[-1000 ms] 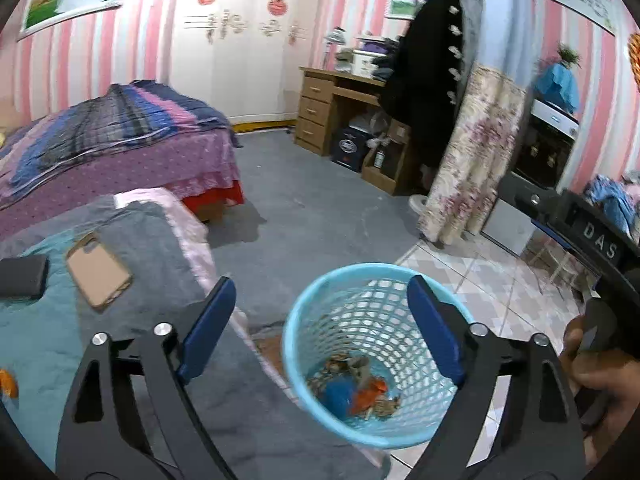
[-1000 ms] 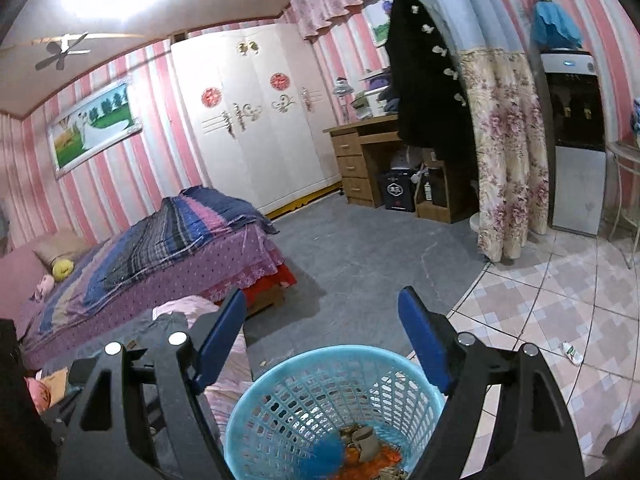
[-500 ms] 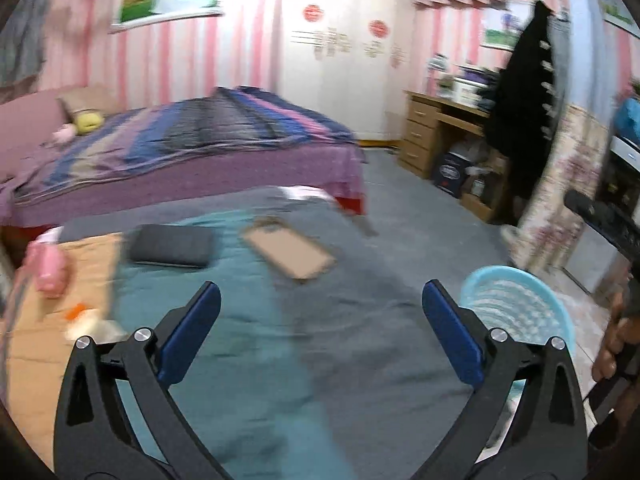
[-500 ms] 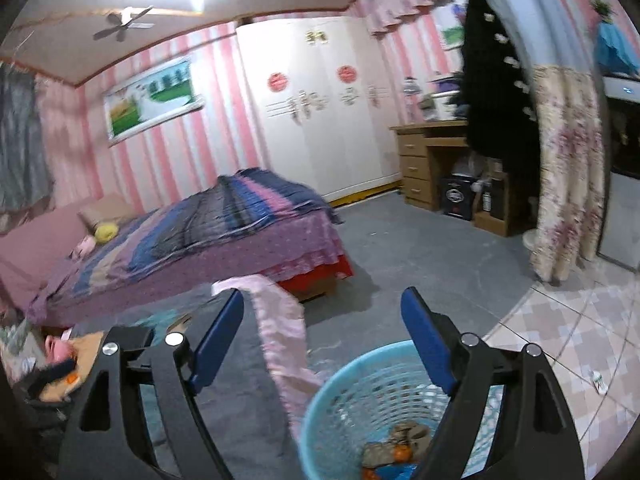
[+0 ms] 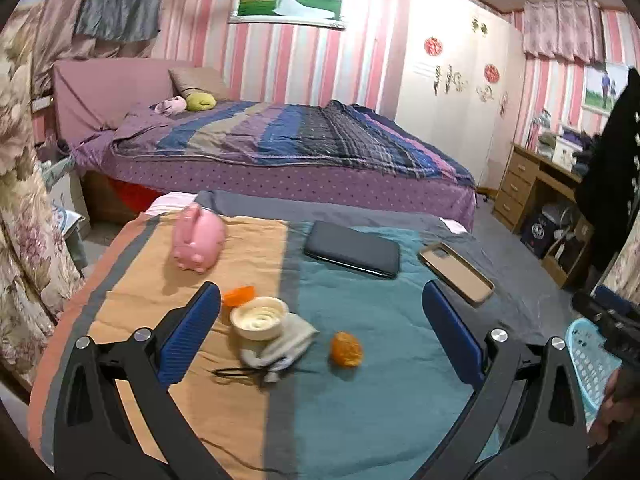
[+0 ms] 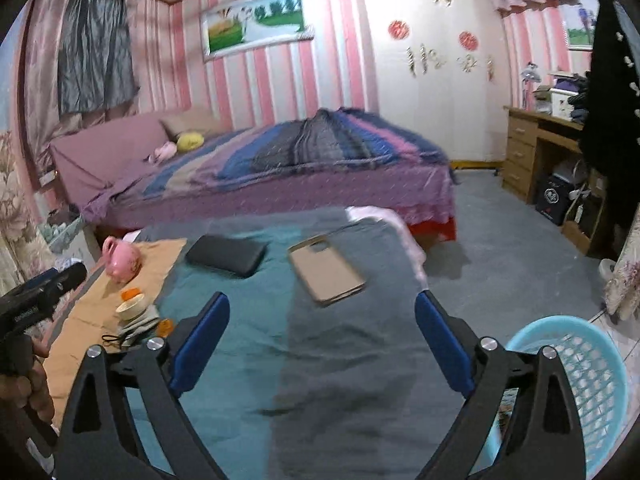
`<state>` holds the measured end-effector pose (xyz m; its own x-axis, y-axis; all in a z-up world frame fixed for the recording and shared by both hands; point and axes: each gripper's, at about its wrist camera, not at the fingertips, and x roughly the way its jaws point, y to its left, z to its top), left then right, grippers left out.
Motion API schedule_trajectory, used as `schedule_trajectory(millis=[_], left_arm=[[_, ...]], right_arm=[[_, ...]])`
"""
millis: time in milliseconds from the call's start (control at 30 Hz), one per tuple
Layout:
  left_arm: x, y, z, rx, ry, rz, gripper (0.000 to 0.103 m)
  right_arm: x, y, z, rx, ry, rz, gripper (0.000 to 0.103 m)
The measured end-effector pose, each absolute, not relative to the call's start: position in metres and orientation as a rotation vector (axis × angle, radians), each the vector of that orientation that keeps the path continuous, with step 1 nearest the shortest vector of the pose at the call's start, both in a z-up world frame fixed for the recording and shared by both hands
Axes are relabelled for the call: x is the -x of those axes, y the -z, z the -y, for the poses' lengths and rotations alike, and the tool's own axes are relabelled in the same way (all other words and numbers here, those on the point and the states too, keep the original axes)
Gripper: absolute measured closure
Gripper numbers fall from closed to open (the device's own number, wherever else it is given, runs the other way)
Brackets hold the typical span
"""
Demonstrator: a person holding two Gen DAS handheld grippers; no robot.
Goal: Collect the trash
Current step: 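Move both tools back to the bed toward the orange peel and white bowl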
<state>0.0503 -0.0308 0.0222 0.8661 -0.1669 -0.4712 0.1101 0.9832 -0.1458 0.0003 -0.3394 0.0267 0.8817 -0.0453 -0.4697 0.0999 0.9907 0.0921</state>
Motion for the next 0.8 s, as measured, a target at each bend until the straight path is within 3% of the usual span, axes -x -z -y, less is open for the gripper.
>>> schedule_trajectory(millis=[367, 533, 800], left_arm=[[-0.057, -0.016, -0.037, 0.225, 0.025, -0.49, 0.005], [-0.06, -0.009, -0.037, 0.23, 0.001, -0.469, 0.005], [-0.068, 0.0, -0.021, 0.165, 0.042, -0.529, 0.005]], right_arm=[[-0.045, -0.06, 0.236, -0.048, -0.038, -0.4, 0.005], [-0.056, -0.007, 0.221, 0.018, -0.067, -0.445, 0.005], [-0.062, 0.002, 0.25, -0.145, -0.11, -0.506, 0.005]])
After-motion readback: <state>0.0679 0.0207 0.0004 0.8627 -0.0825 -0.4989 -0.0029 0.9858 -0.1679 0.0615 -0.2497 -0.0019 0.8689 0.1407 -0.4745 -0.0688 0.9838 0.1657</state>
